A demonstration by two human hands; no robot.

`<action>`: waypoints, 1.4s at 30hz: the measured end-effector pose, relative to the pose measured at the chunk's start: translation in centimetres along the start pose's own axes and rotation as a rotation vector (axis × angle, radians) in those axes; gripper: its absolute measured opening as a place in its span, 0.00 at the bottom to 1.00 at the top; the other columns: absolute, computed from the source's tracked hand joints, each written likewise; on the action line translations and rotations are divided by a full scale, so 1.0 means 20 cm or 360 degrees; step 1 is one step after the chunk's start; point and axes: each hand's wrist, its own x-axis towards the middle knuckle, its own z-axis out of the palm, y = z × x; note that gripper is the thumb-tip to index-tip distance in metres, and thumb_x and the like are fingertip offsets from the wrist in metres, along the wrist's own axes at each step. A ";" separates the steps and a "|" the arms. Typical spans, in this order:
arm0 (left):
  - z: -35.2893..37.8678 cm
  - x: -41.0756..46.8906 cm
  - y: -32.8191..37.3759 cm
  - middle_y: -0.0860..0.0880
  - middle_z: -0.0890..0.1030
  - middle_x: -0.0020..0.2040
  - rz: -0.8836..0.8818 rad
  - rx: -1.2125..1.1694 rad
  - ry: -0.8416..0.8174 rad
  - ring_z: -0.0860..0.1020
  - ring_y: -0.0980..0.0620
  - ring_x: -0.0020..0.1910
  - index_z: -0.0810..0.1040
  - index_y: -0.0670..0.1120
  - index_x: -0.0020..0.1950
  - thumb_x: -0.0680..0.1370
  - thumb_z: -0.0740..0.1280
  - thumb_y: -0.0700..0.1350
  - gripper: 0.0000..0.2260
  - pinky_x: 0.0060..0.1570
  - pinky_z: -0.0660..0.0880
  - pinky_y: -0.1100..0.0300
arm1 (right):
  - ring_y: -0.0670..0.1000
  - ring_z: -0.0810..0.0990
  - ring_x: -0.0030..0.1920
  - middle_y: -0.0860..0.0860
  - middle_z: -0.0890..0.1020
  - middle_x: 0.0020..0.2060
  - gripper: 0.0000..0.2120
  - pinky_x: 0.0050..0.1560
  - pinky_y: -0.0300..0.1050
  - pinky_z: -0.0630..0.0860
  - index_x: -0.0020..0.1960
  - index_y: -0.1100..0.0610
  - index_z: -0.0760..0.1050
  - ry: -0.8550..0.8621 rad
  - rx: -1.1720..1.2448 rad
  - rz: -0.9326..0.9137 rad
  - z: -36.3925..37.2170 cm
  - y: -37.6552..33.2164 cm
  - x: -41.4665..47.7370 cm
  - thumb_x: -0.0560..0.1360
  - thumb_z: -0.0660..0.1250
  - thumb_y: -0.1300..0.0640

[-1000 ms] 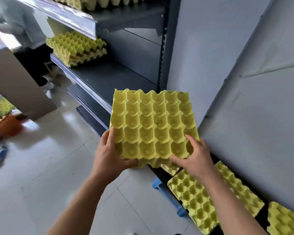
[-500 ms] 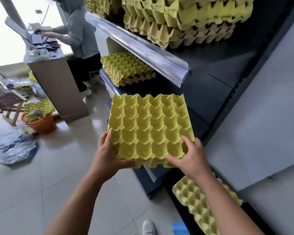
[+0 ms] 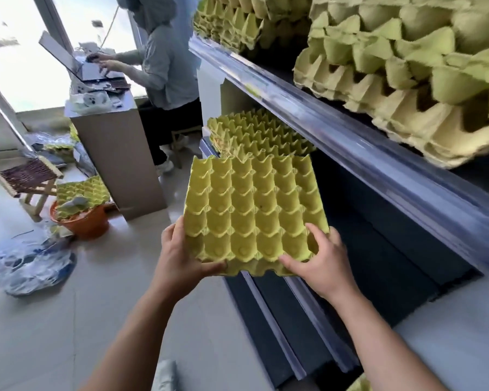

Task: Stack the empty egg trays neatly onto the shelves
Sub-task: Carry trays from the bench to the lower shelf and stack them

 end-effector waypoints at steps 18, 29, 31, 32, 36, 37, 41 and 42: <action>-0.45 1.42 -0.17 0.59 0.69 0.63 0.0297 0.0008 -0.0366 0.69 0.61 0.58 0.62 0.57 0.74 0.60 0.83 0.52 0.47 0.56 0.67 0.62 | 0.60 0.62 0.71 0.61 0.61 0.71 0.49 0.68 0.58 0.66 0.75 0.51 0.62 0.0385 0.0144 0.0435 0.44 -0.69 0.79 0.60 0.75 0.34; -0.28 2.05 -0.18 0.59 0.73 0.60 0.0282 -0.0109 -0.0441 0.73 0.57 0.56 0.62 0.54 0.73 0.59 0.84 0.50 0.49 0.54 0.68 0.62 | 0.60 0.56 0.75 0.62 0.58 0.74 0.48 0.71 0.59 0.63 0.75 0.48 0.60 0.0459 0.0094 0.0602 0.47 -0.76 1.27 0.62 0.72 0.33; -0.24 2.13 -0.20 0.57 0.75 0.58 0.0265 -0.0142 -0.0476 0.75 0.58 0.53 0.63 0.53 0.73 0.58 0.84 0.49 0.48 0.54 0.70 0.62 | 0.60 0.55 0.76 0.62 0.57 0.75 0.48 0.71 0.59 0.62 0.76 0.48 0.59 0.0474 0.0073 0.0640 0.48 -0.77 1.32 0.62 0.72 0.32; -0.23 2.17 -0.22 0.57 0.75 0.59 0.0261 -0.0168 -0.0497 0.75 0.59 0.52 0.64 0.52 0.72 0.58 0.84 0.49 0.47 0.55 0.70 0.62 | 0.59 0.54 0.76 0.62 0.57 0.75 0.48 0.72 0.58 0.61 0.76 0.47 0.59 0.0486 0.0062 0.0662 0.49 -0.78 1.35 0.63 0.72 0.32; -0.19 2.35 -0.23 0.52 0.69 0.67 0.0326 -0.0167 -0.0576 0.69 0.59 0.60 0.62 0.51 0.75 0.59 0.84 0.49 0.49 0.61 0.68 0.61 | 0.60 0.53 0.76 0.61 0.55 0.75 0.47 0.72 0.57 0.60 0.76 0.47 0.58 0.0543 0.0052 0.0752 0.54 -0.82 1.44 0.64 0.72 0.33; -0.17 2.40 -0.23 0.51 0.67 0.68 0.0344 -0.0172 -0.0609 0.67 0.59 0.61 0.61 0.50 0.76 0.60 0.83 0.49 0.50 0.61 0.66 0.63 | 0.60 0.53 0.76 0.61 0.55 0.75 0.47 0.73 0.57 0.60 0.76 0.47 0.58 0.0571 0.0043 0.0773 0.55 -0.83 1.46 0.64 0.72 0.33; -0.12 2.59 -0.24 0.52 0.66 0.70 0.0417 -0.0188 -0.0781 0.67 0.58 0.62 0.58 0.50 0.78 0.62 0.83 0.48 0.51 0.63 0.66 0.63 | 0.61 0.59 0.74 0.61 0.58 0.74 0.46 0.71 0.58 0.63 0.76 0.47 0.59 0.0678 0.0030 0.0897 0.62 -0.87 1.55 0.64 0.72 0.34; -0.11 2.64 -0.25 0.53 0.65 0.69 0.0425 -0.0199 -0.0829 0.68 0.58 0.63 0.58 0.50 0.78 0.61 0.83 0.48 0.52 0.63 0.67 0.62 | 0.61 0.59 0.73 0.61 0.59 0.74 0.46 0.71 0.57 0.63 0.76 0.47 0.59 0.0707 0.0031 0.0935 0.64 -0.89 1.57 0.64 0.73 0.34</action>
